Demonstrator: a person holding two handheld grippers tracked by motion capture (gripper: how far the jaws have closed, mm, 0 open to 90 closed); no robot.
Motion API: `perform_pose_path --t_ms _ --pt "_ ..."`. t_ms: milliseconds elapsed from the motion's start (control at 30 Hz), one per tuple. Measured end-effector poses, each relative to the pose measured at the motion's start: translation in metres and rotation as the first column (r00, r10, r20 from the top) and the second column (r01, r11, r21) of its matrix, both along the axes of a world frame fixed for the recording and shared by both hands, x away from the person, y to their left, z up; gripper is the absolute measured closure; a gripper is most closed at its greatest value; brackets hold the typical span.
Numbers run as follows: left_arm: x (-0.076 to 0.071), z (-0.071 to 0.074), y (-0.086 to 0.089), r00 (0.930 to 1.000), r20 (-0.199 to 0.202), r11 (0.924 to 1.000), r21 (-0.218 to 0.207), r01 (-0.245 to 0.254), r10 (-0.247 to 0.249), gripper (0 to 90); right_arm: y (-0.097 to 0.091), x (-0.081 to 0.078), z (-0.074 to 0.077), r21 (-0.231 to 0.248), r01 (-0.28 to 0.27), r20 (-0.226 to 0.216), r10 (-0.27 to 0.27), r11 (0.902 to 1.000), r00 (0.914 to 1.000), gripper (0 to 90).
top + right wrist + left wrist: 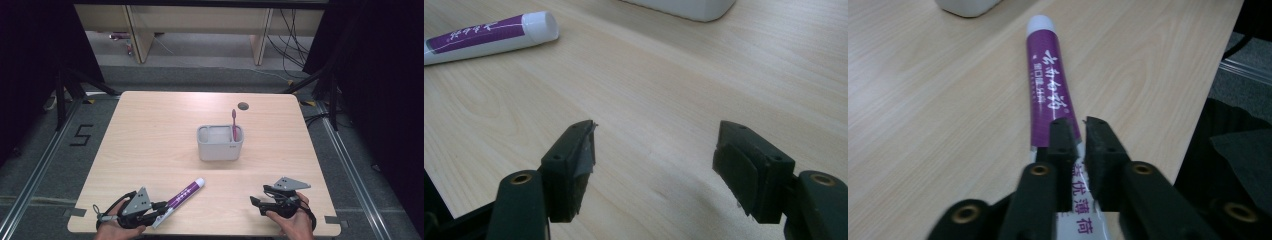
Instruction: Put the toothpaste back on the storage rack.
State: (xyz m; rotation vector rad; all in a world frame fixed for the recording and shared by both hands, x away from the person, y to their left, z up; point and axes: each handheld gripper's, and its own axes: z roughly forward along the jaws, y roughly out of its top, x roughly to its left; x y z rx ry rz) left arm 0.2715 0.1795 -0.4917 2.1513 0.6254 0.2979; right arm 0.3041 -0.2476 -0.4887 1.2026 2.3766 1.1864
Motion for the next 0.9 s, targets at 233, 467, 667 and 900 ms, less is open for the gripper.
perform_pose_path --t_ms 233,467,667,900 --pt "-0.002 -0.006 -0.010 0.9983 -0.040 0.9982 0.042 0.044 -0.043 89.9 0.001 -0.001 0.000 -0.018 0.008 0.004 -0.008 0.9998 1.0000 33.5" --pt "0.001 -0.010 -0.008 0.9974 -0.053 0.9945 0.091 0.053 -0.048 89.8 0.003 -0.003 0.002 -0.012 0.014 -0.013 -0.014 0.9998 0.9998 33.6" --pt "0.002 -0.012 -0.011 0.9970 -0.057 0.9922 0.111 0.058 -0.052 89.9 0.001 -0.002 0.002 -0.015 0.006 0.007 -0.006 0.9999 1.0000 33.8" --pt "0.013 -0.012 -0.004 0.9985 -0.053 0.9910 0.132 0.024 -0.018 89.9 0.001 -0.003 0.003 -0.011 0.007 -0.003 -0.007 0.9999 1.0000 33.9"
